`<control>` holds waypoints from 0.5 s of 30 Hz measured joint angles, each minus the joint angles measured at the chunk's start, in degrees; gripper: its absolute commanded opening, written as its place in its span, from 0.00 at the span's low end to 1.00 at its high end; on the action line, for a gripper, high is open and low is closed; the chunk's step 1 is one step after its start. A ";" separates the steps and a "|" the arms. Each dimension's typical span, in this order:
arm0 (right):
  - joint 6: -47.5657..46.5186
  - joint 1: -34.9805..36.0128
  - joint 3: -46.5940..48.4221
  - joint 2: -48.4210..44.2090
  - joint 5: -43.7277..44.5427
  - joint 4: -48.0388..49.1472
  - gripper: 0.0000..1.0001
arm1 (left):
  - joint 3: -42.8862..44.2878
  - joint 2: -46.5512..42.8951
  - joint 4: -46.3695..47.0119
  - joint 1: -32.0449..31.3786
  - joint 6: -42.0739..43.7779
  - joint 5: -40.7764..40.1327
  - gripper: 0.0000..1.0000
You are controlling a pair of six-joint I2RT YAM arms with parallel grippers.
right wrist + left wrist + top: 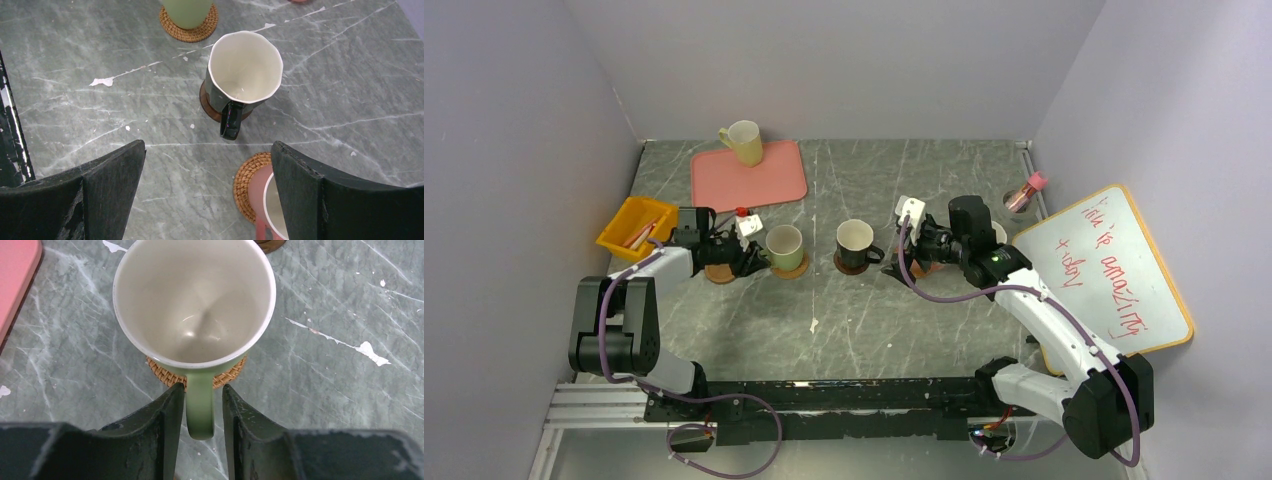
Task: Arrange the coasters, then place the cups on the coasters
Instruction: Place the cup on the coaster.
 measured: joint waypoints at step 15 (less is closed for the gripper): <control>0.00 0.00 0.00 -0.46 0.00 0.02 1.00 | 0.39 -0.02 -0.96 0.00 0.44 0.57 0.50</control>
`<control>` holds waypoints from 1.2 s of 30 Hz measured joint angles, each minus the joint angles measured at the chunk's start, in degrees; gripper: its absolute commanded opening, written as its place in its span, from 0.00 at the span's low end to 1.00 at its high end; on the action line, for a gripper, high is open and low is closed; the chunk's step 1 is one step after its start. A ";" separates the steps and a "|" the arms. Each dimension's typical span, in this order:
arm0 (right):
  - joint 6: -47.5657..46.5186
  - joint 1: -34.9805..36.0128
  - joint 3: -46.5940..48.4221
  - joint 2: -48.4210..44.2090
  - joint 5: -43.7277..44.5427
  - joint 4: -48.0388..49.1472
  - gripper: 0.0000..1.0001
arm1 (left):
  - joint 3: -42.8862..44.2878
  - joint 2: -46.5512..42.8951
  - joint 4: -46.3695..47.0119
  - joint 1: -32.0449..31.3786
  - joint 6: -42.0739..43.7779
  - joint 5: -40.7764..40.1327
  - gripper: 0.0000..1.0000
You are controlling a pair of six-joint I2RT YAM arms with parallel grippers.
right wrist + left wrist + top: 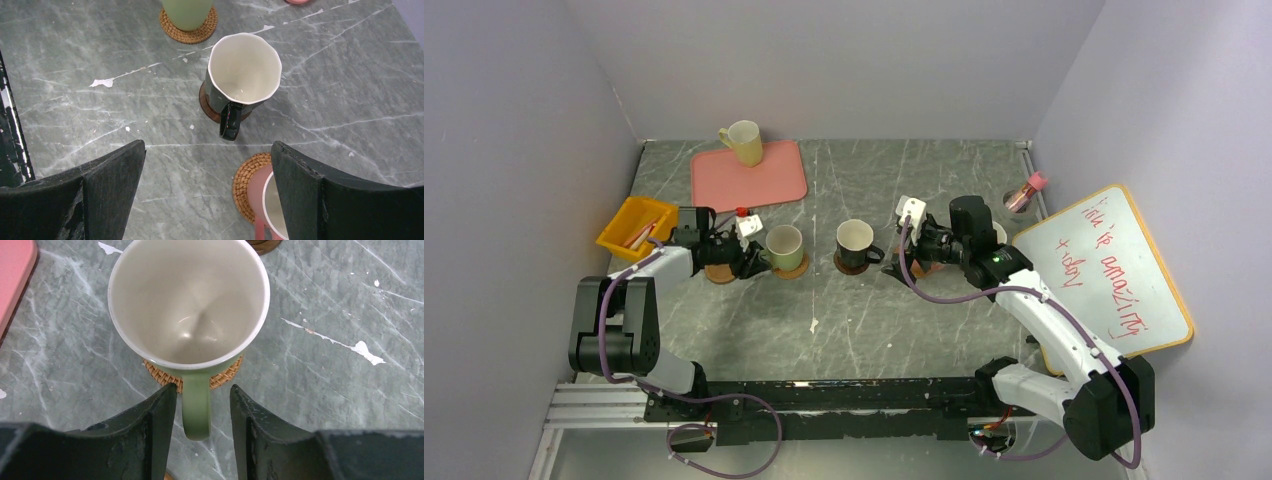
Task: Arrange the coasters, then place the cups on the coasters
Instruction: Place the cup on the coaster.
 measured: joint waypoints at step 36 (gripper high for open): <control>-0.02 0.00 0.00 -0.07 -0.02 -0.02 1.00 | -0.70 -10.97 -0.96 0.00 0.37 0.85 0.97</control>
